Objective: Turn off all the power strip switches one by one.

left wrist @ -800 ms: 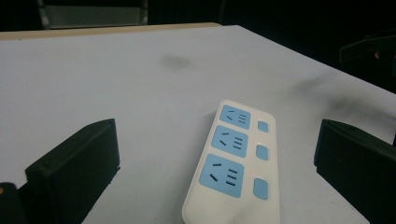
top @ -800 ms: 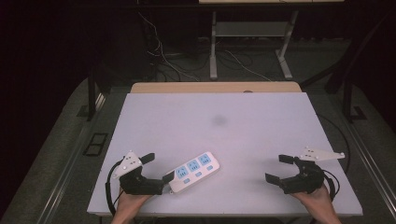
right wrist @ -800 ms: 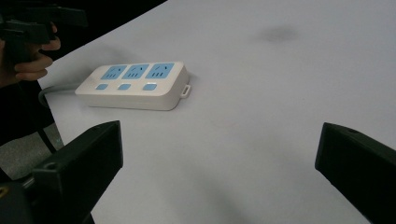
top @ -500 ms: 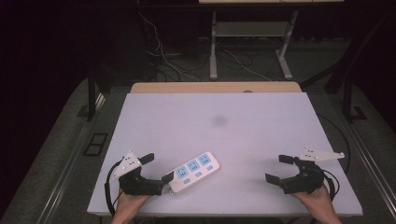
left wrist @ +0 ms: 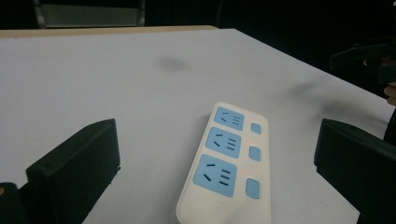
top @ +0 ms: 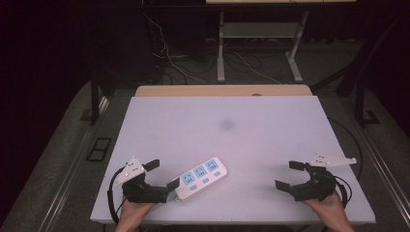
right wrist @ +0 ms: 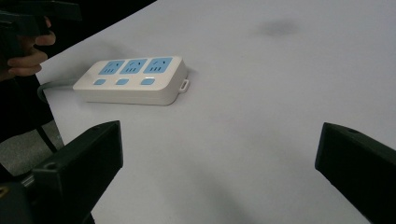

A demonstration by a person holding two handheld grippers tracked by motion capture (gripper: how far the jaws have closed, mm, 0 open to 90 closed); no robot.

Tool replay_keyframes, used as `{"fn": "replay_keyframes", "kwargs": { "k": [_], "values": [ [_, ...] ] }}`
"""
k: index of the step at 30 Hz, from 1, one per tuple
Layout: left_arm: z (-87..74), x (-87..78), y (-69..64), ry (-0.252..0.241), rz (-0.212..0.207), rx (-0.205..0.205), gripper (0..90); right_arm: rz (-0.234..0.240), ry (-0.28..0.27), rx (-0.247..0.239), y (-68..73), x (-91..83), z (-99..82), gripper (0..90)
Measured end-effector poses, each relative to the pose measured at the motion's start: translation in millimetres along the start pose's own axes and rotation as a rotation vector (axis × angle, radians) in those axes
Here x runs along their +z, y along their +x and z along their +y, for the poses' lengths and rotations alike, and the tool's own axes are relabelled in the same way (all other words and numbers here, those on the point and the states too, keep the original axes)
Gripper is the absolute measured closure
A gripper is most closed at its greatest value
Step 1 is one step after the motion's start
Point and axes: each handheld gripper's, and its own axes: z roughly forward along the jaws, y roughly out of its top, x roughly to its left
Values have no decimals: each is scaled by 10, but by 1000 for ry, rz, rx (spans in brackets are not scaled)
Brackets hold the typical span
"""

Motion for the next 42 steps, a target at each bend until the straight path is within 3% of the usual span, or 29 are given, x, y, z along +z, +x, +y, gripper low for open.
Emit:
{"fn": "replay_keyframes", "kwargs": {
  "k": [19,34,42],
  "values": [
    [88,46,-87,81,-11,18,0,2,9,1,-13,-9,-12,6],
    [233,205,-159,170,-45,67,0,-1,10,10,-40,-26,-22,6],
    [300,282,-204,240,-59,108,0,0,13,10,-42,-28,-27,6]
  ]
}}
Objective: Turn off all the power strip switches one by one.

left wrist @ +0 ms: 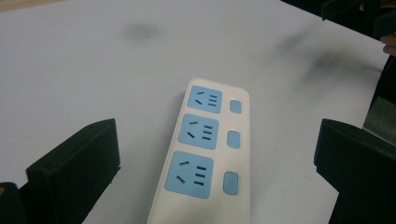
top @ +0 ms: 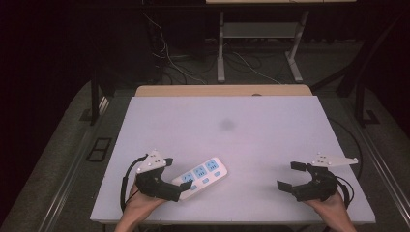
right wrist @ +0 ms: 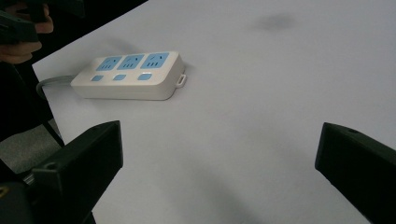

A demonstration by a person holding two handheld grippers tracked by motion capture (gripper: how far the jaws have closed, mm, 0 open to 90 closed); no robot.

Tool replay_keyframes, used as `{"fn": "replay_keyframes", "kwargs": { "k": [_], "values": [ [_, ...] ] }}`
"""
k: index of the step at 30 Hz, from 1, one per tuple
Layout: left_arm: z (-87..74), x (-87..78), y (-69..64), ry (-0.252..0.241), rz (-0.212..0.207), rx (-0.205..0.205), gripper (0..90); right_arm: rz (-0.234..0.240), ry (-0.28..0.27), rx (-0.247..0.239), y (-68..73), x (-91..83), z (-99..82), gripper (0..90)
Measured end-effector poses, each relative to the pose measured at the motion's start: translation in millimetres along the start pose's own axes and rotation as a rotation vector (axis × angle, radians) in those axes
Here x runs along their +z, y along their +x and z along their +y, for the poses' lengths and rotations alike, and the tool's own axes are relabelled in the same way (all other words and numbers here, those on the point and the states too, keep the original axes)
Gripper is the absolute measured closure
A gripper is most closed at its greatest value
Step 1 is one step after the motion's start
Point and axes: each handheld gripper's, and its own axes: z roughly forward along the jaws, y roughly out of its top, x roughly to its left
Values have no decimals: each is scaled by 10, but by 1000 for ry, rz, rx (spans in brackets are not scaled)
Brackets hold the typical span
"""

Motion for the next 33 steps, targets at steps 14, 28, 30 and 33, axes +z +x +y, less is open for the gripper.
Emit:
{"fn": "replay_keyframes", "kwargs": {
  "k": [14,28,30,33],
  "values": [
    [77,149,-34,135,-31,71,4,2,0,-5,13,2,-6,7],
    [201,244,-58,224,-61,128,21,3,0,-3,15,0,-11,6],
    [223,258,-63,240,-69,138,25,4,0,-3,15,-1,-12,7],
    [248,274,-67,260,-81,150,35,4,2,-4,16,0,-12,7]
  ]
}}
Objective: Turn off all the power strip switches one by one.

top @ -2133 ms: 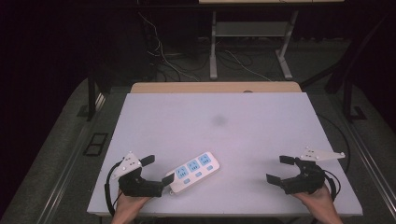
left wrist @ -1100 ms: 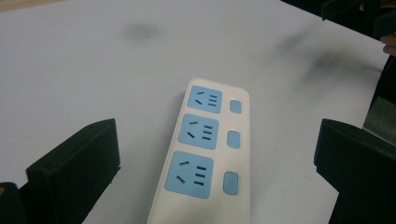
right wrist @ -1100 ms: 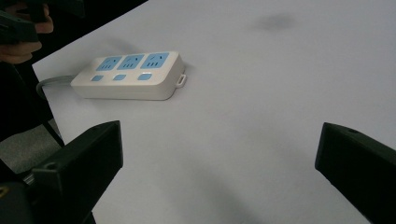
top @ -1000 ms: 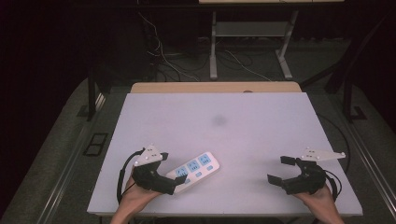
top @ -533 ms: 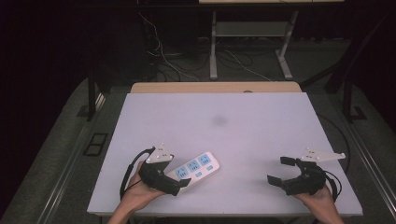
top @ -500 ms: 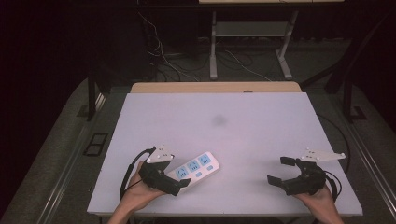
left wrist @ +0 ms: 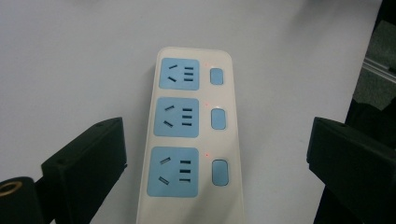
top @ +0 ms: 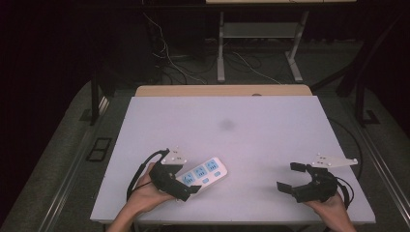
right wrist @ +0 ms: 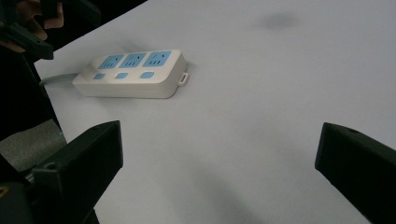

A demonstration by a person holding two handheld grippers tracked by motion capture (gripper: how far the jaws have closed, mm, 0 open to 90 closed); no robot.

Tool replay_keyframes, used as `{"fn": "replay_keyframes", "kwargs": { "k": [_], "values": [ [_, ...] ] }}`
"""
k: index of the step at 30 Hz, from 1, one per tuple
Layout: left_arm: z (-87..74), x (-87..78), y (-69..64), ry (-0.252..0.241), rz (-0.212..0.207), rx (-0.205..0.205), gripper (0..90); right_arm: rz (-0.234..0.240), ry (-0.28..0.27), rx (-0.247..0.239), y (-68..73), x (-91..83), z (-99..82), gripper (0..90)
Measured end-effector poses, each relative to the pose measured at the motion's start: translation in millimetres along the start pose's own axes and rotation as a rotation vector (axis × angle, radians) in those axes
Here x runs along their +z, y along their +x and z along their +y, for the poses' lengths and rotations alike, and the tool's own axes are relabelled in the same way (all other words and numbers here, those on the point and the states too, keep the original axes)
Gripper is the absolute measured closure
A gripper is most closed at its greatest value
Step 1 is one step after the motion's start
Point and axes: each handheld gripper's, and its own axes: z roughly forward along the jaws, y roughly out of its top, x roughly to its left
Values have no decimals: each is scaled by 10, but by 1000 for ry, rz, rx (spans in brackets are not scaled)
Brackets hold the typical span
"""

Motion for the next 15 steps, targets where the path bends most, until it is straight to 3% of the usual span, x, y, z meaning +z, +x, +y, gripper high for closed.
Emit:
{"fn": "replay_keyframes", "kwargs": {
  "k": [5,15],
  "values": [
    [46,21,2,36,-23,18,85,3,3,1,1,1,-1,6],
    [83,39,33,62,-46,49,315,7,4,2,3,-3,-4,7]
  ]
}}
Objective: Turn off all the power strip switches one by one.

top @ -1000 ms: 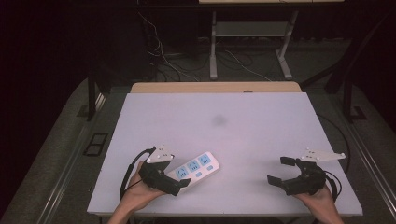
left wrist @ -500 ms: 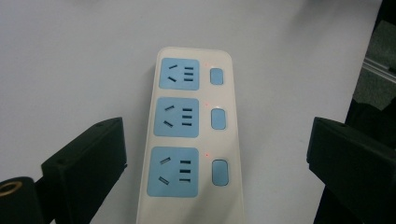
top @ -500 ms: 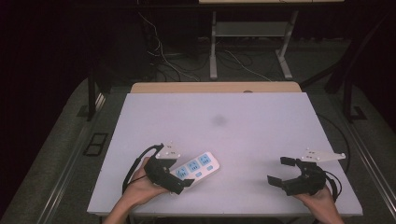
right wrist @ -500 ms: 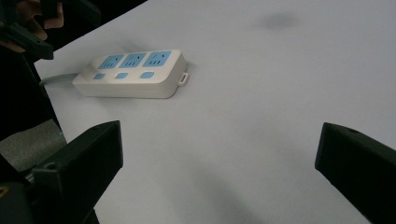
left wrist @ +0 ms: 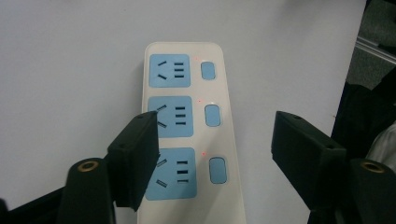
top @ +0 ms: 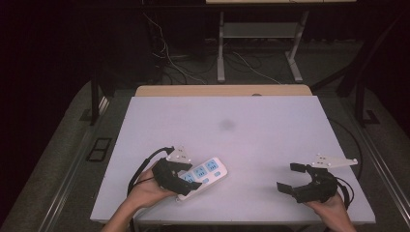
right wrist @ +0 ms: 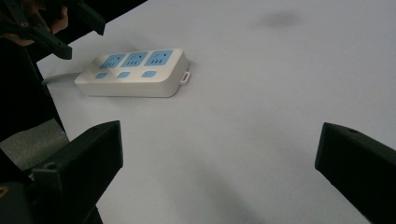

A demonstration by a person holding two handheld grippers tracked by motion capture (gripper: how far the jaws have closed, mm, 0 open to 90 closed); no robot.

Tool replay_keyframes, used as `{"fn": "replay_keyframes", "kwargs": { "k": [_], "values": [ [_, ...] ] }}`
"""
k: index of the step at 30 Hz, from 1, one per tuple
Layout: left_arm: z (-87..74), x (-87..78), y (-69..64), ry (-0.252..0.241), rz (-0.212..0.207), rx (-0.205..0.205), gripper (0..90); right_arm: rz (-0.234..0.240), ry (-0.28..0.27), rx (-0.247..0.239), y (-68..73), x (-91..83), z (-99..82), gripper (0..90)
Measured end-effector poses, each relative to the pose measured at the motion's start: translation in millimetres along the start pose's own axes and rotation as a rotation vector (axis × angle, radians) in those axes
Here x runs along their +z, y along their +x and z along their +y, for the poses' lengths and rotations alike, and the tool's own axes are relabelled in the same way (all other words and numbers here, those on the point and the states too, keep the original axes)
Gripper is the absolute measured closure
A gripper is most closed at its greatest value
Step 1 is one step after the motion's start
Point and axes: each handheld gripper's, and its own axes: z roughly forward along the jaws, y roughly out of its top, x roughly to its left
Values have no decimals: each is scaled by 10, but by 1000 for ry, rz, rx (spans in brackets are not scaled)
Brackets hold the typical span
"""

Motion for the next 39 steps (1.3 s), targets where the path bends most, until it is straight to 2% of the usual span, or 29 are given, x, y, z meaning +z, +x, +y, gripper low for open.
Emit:
{"fn": "replay_keyframes", "kwargs": {
  "k": [7,14,15,16,17,21,39],
  "values": [
    [1,26,26,14,-16,15,462,1,5,-2,3,3,-1,6],
    [0,28,47,19,-35,16,647,2,6,-3,3,6,-2,6],
    [-2,29,52,19,-43,14,675,3,7,-3,5,6,-2,6],
    [-4,30,57,21,-49,13,754,4,7,-5,5,8,-3,7],
    [-5,32,61,25,-52,13,754,4,7,-5,5,8,-3,7],
    [-8,46,76,35,-55,13,887,4,8,-5,4,8,-2,6],
    [-41,182,60,120,-75,34,895,6,12,-8,7,10,-5,7]
  ]
}}
